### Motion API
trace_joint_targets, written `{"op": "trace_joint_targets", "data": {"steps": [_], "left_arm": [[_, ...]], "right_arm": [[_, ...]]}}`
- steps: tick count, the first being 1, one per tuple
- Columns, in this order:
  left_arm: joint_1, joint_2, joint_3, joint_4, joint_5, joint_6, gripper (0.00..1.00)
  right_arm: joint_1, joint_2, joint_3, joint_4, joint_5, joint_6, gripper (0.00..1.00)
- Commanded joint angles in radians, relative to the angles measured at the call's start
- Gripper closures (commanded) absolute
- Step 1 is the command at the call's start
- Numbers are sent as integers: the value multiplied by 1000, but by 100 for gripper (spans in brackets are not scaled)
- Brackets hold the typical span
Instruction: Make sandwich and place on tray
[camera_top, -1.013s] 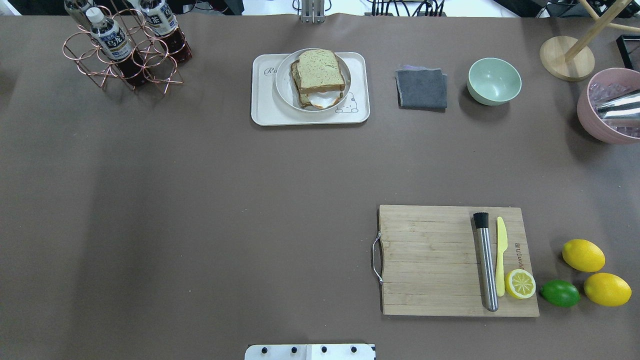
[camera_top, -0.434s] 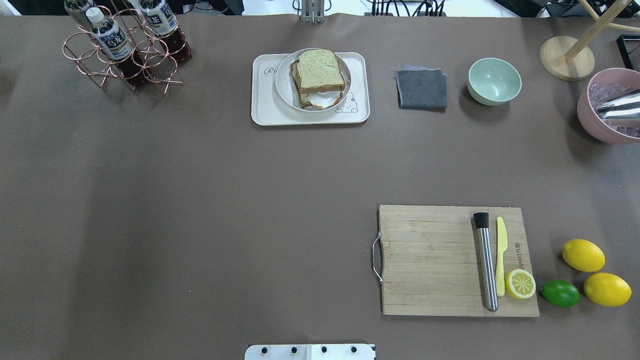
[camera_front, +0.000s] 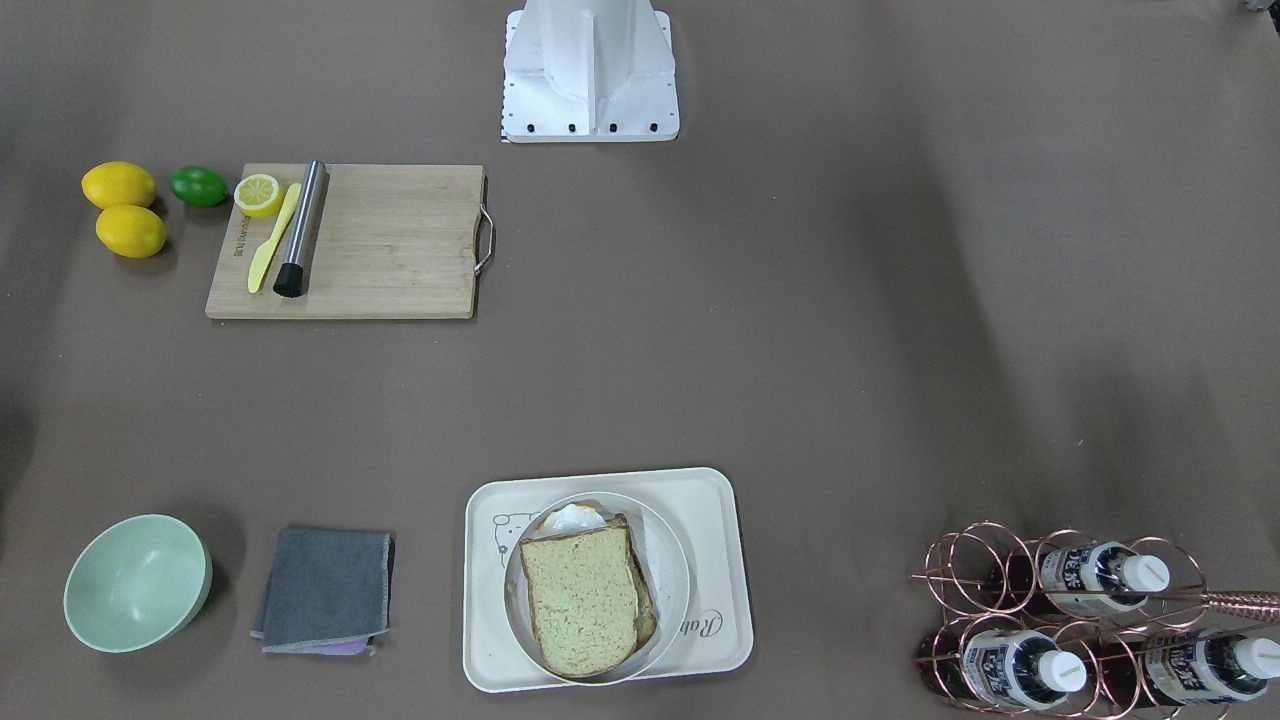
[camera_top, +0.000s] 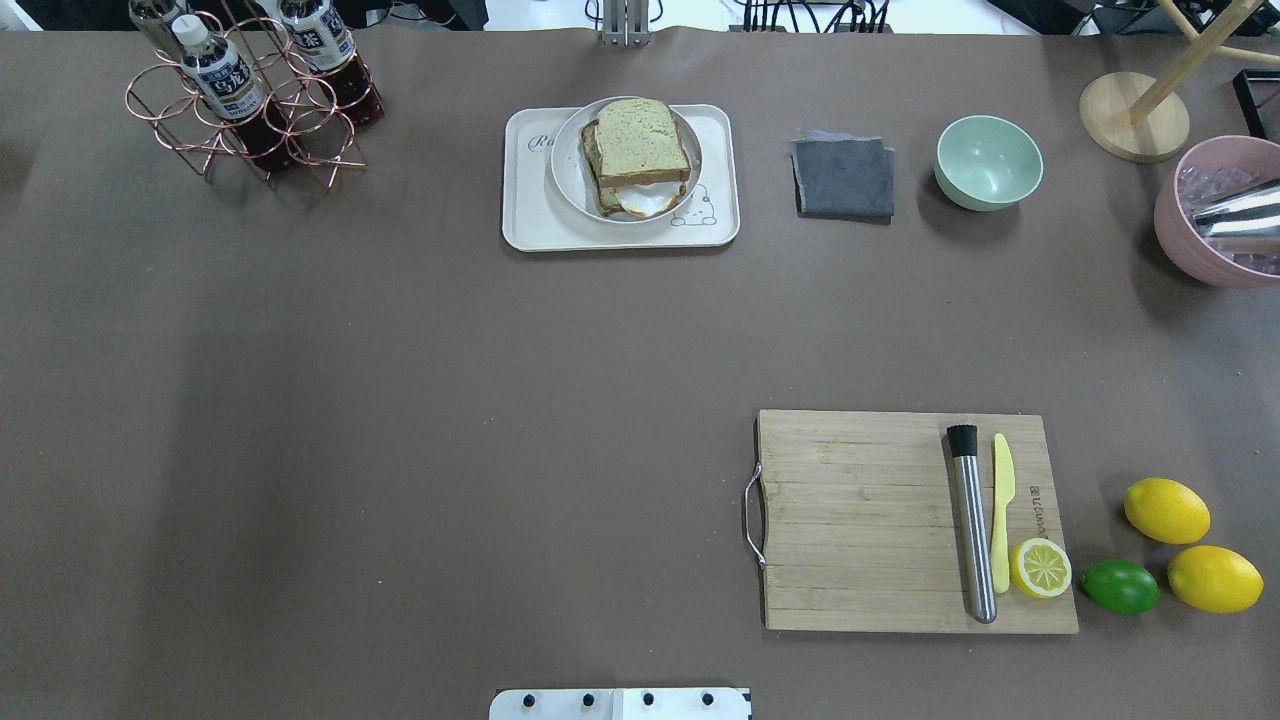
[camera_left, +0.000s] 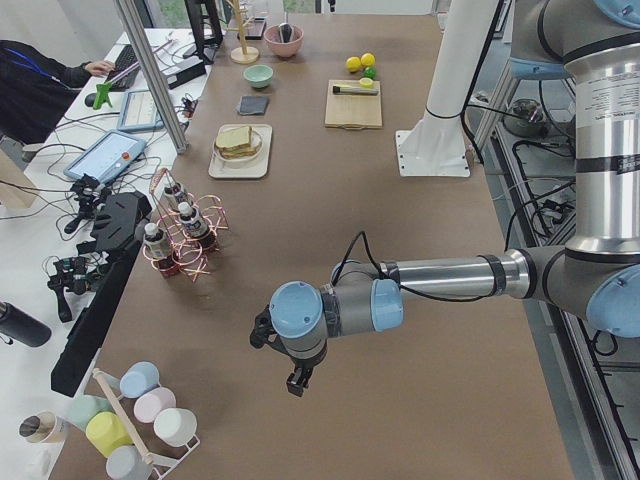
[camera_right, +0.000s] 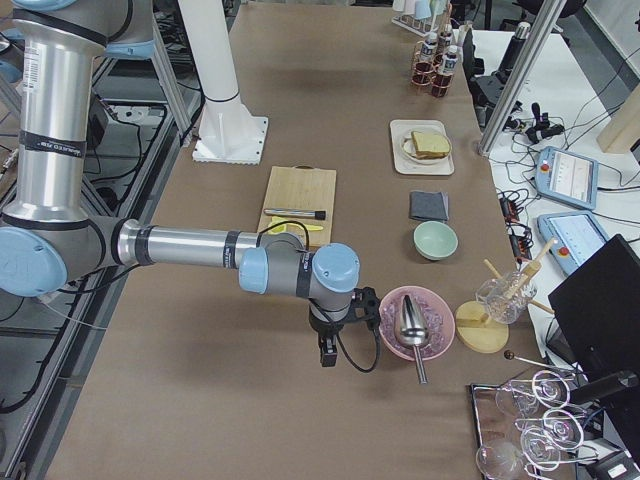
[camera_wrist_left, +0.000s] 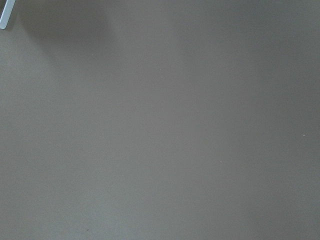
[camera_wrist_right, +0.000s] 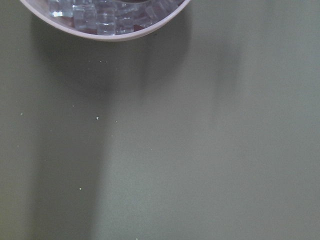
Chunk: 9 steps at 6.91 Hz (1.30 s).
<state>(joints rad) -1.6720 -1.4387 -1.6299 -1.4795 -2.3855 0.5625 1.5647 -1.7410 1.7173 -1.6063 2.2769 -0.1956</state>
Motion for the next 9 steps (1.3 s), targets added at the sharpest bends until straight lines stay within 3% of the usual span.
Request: {"op": "trace_joint_targets", "data": {"steps": [1,9], "left_arm": [[0,9,-4,-1,-4,0,2],[11,63,-111,5,-11,0,2]], "right_arm": [[0,0,1,-3,3,1,0],[-31,-12,8,-1,-13,-1,0]]}}
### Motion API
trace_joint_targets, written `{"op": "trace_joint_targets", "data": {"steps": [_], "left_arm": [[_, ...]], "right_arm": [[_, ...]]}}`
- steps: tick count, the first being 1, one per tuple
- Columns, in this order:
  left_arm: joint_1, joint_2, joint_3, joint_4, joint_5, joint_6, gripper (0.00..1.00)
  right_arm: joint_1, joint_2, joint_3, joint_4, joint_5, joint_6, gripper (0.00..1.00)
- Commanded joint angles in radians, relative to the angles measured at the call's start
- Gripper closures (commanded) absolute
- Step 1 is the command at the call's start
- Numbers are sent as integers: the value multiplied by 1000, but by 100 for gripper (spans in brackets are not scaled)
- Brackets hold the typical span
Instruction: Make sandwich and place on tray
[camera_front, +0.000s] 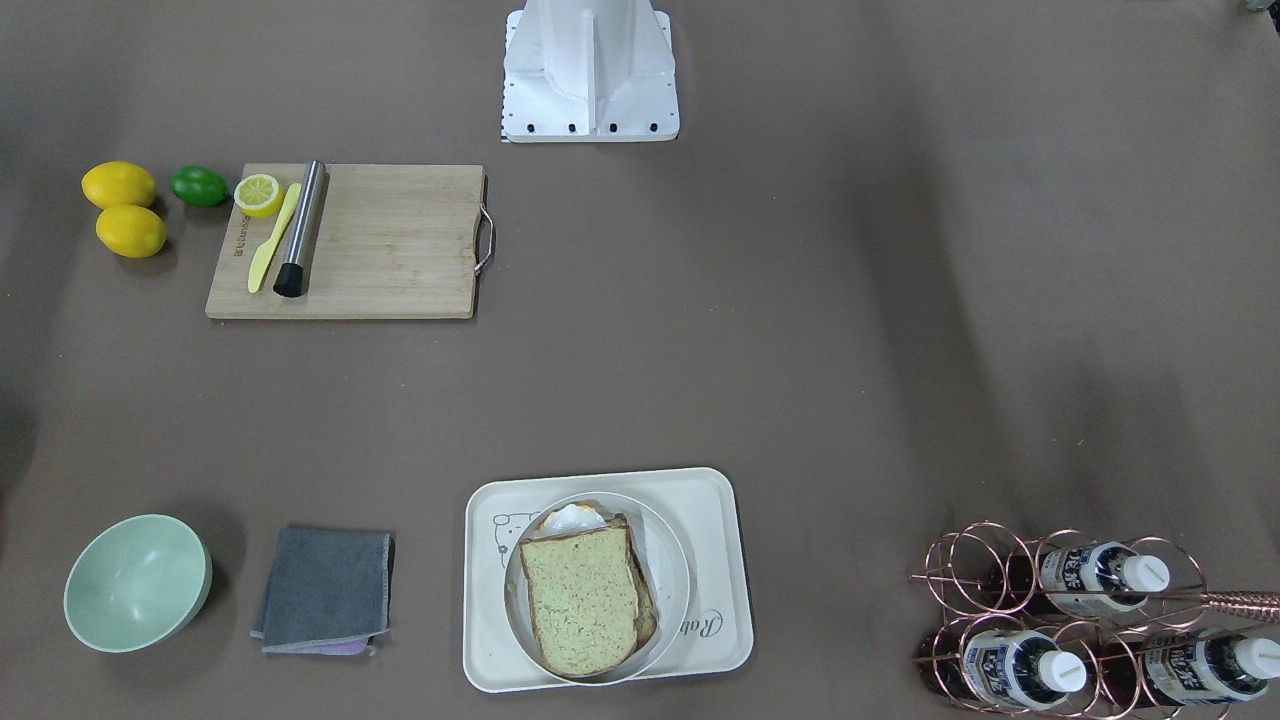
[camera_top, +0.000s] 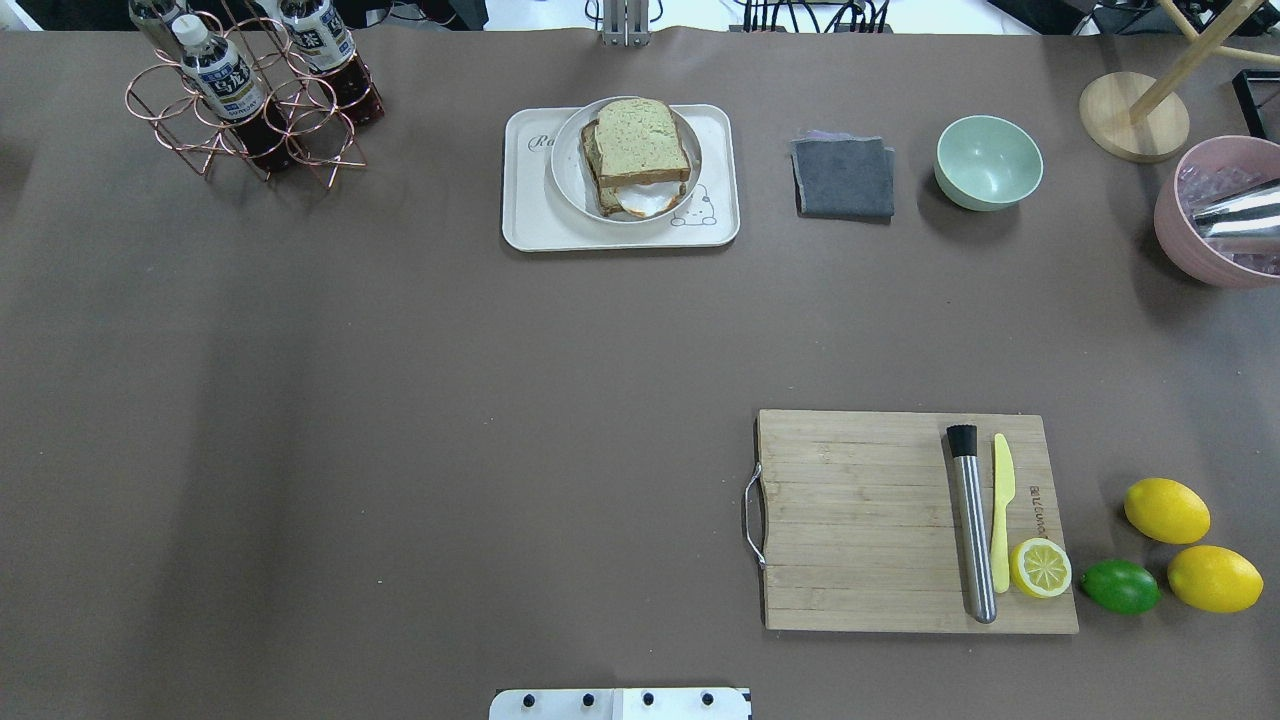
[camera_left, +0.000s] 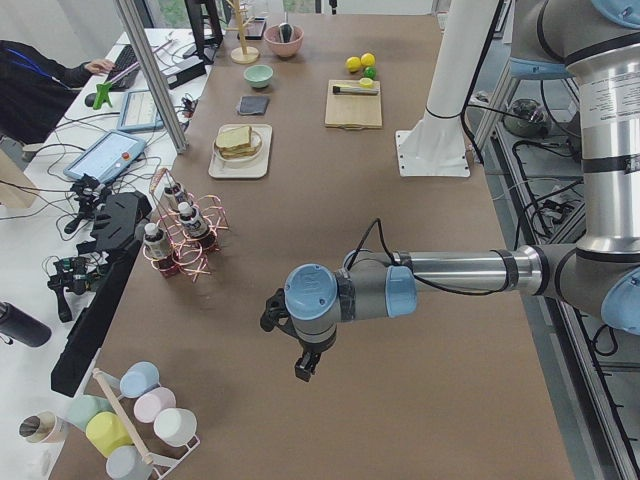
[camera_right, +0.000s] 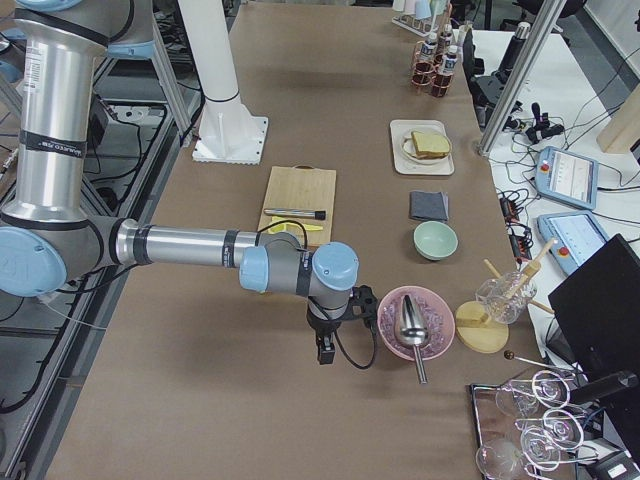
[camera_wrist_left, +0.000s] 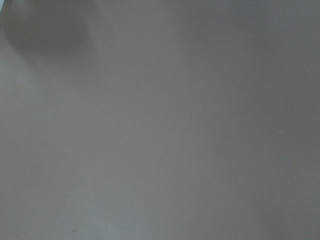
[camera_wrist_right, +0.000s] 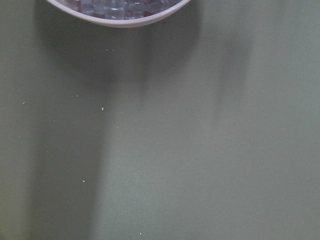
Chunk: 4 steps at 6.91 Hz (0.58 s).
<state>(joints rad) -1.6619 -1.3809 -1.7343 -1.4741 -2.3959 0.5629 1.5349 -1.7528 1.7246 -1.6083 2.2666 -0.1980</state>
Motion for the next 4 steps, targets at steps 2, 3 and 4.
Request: {"op": "trace_joint_targets", "data": {"steps": [2,3,4], "left_arm": [[2,8,18,6,11,-4,2],[2,6,94,0,9,0,2],[2,-1,99,0,5,0,2]], "right_arm": [[-1,1,10,4,1,3,0],[-1,6,6,1,17,9,0],[-1,-4,9,1,45,17,0]]}}
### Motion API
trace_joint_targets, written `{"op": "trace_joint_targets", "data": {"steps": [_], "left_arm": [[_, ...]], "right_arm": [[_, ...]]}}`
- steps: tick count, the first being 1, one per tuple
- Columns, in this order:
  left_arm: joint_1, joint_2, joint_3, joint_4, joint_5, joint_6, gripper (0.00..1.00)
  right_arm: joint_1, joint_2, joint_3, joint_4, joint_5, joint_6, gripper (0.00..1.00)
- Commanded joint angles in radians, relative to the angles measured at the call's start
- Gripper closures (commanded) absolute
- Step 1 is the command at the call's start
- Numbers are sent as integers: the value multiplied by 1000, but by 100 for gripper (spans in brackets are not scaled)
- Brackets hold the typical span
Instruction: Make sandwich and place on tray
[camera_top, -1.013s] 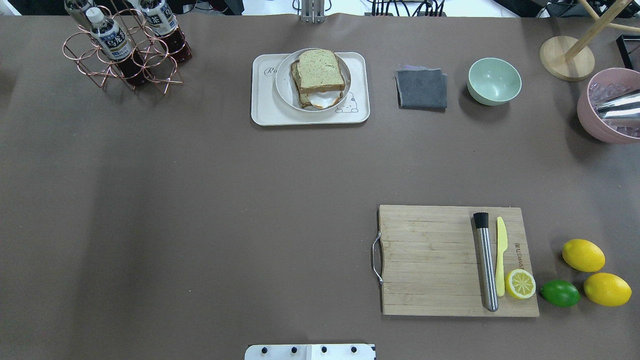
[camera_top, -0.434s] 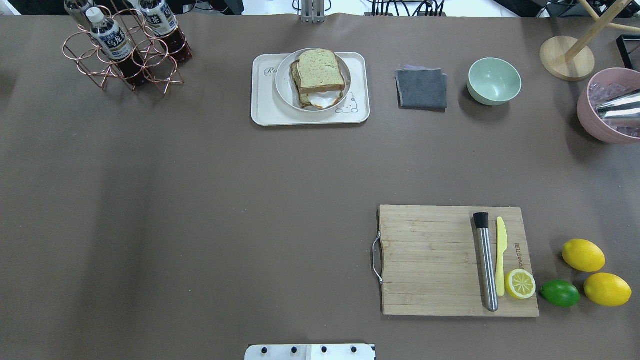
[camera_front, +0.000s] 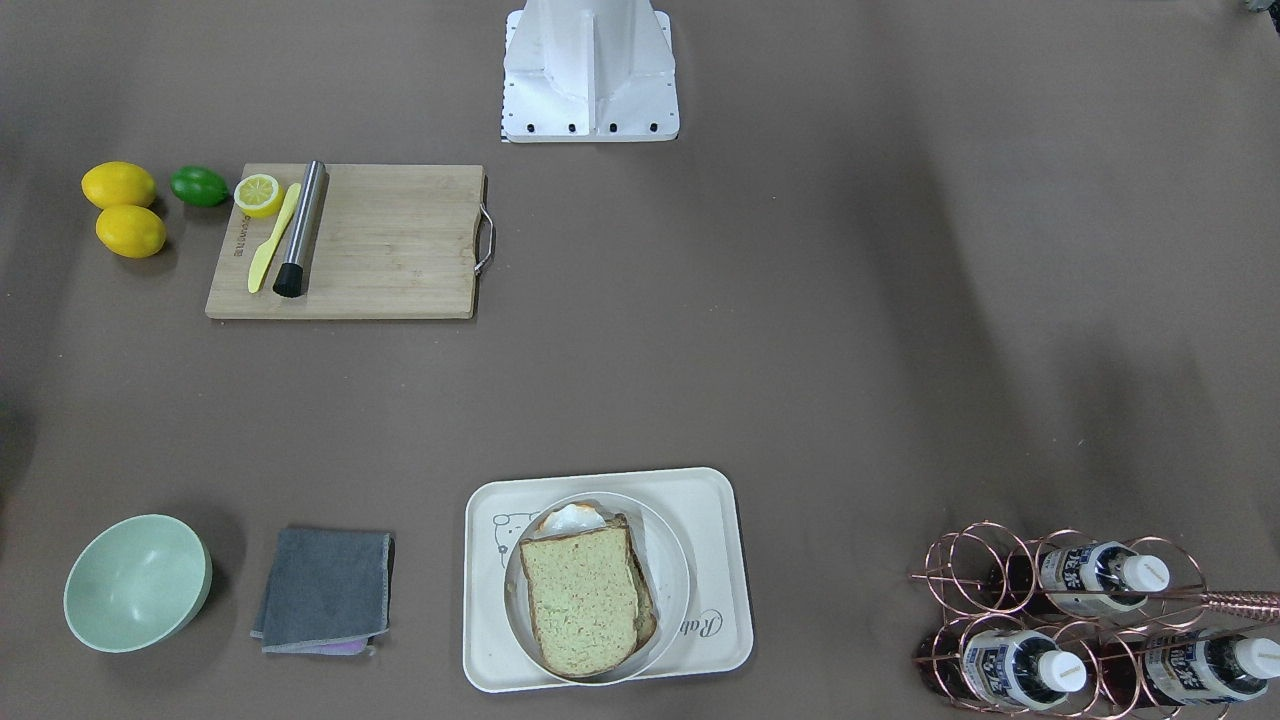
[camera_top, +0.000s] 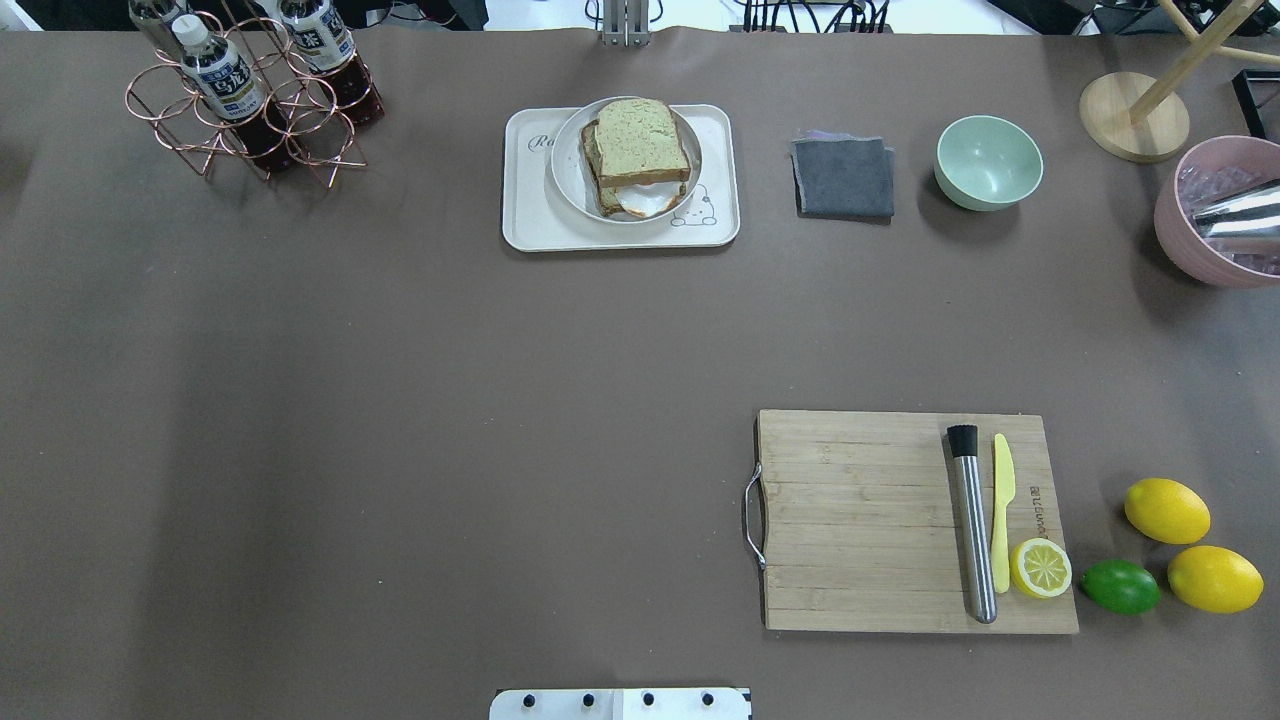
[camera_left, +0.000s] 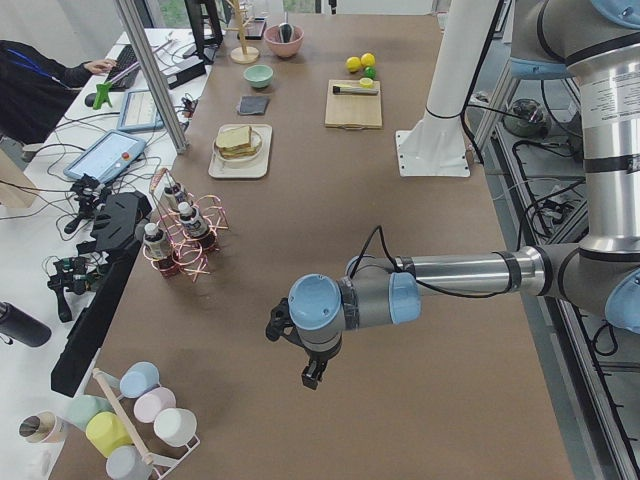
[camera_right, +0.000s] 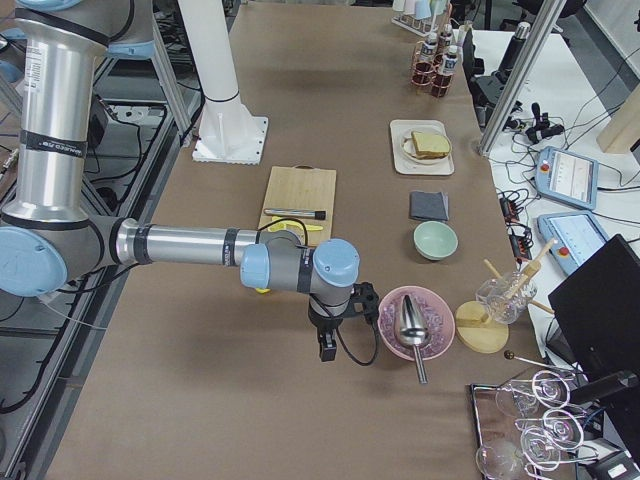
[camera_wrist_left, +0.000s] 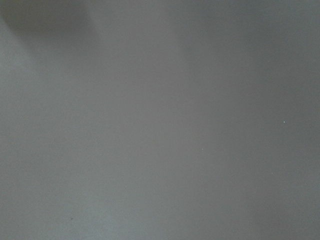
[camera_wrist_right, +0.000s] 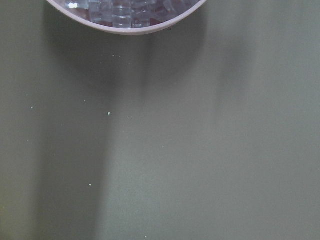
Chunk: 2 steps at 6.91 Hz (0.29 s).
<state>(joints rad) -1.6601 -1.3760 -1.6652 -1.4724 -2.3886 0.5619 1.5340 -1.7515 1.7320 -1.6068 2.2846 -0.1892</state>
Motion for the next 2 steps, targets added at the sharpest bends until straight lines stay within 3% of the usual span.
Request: {"op": "trace_joint_targets", "data": {"steps": [1,2], "left_arm": [[5,-15,42,-2,3,-4,2],[6,-9,39,0,3,-2,2]], "right_arm": [[1,0,7,2,26,11,0],[1,3,3,-1,26,28,0]]}}
